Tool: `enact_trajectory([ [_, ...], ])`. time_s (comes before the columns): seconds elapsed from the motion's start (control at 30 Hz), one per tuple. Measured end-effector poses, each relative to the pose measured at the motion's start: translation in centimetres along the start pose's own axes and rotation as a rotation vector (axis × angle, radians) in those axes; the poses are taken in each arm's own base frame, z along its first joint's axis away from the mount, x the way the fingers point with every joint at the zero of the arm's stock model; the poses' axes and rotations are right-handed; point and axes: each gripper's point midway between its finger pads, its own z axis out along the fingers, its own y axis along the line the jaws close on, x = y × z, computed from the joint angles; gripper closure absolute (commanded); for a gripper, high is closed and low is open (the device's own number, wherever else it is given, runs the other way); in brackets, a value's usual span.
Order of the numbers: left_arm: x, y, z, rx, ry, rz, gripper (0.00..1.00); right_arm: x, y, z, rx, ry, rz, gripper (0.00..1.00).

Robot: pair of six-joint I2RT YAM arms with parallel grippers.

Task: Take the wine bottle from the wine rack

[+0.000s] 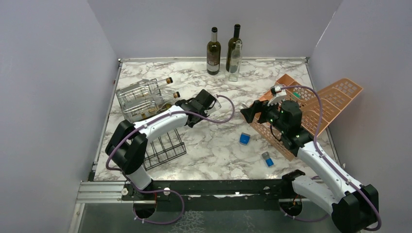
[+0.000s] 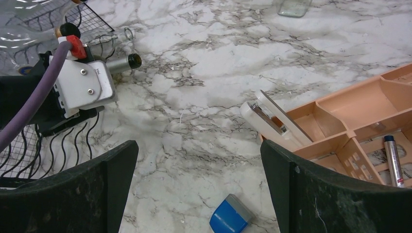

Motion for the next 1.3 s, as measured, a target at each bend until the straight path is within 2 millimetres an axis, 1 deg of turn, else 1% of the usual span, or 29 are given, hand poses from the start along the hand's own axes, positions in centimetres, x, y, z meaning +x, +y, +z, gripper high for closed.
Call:
enact_trajectory([
  [0.1, -0.5, -0.1, -0.3, 0.016, -0.017, 0.001, 0.78, 0.0, 0.0, 0.0, 0.003, -0.001, 0.0, 0.0],
  [0.2, -1.8, 0.2, -1.2, 0.03, -0.07, -0.025, 0.8, 0.0, -0.1, 0.0, 0.003, -0.001, -0.001, 0.01],
  [0.37, -4.6, 1.1, -4.0, 0.054, -0.199, -0.073, 0.84, 0.0, -0.1, 0.0, 0.003, -0.001, -0.001, 0.0],
  [0.5, -6.2, 1.6, -5.9, 0.067, -0.288, -0.11, 0.85, 0.0, -0.1, 0.1, 0.007, 0.001, -0.002, 0.0],
  [0.73, -7.3, 1.9, -7.8, 0.086, -0.369, -0.146, 0.87, 0.2, -0.2, 0.2, 0.01, 0.006, -0.002, 0.0],
  [0.77, -8.0, 2.0, -8.4, 0.096, -0.41, -0.152, 0.87, 0.5, -0.4, 0.3, 0.012, 0.016, -0.009, 0.01],
  [0.83, -8.2, 2.0, -8.6, 0.098, -0.418, -0.154, 0.87, 0.6, -0.3, 0.4, 0.006, 0.02, -0.01, 0.0],
  [0.9, -8.7, 2.0, -8.9, 0.109, -0.441, -0.173, 0.87, 0.7, 0.1, 0.5, -0.019, 0.028, -0.017, 0.0],
  [1.03, -10.3, 1.9, -10.4, 0.143, -0.505, -0.227, 0.88, 1.1, 1.4, 0.6, -0.1, 0.047, -0.028, 0.01],
  [1.1, -10.9, 2.3, -11.6, 0.149, -0.546, -0.255, 0.91, 1.1, 2.5, 0.7, -0.167, 0.052, -0.036, 0.01],
  [1.13, -11.2, 2.5, -12.1, 0.149, -0.564, -0.267, 0.92, 1.1, 2.5, 0.7, -0.167, 0.052, -0.036, 0.0],
  [1.3, -12.5, 4.0, -15.7, 0.154, -0.666, -0.399, 0.94, 1.2, 5.3, 1.0, -0.324, 0.069, -0.046, 0.0],
])
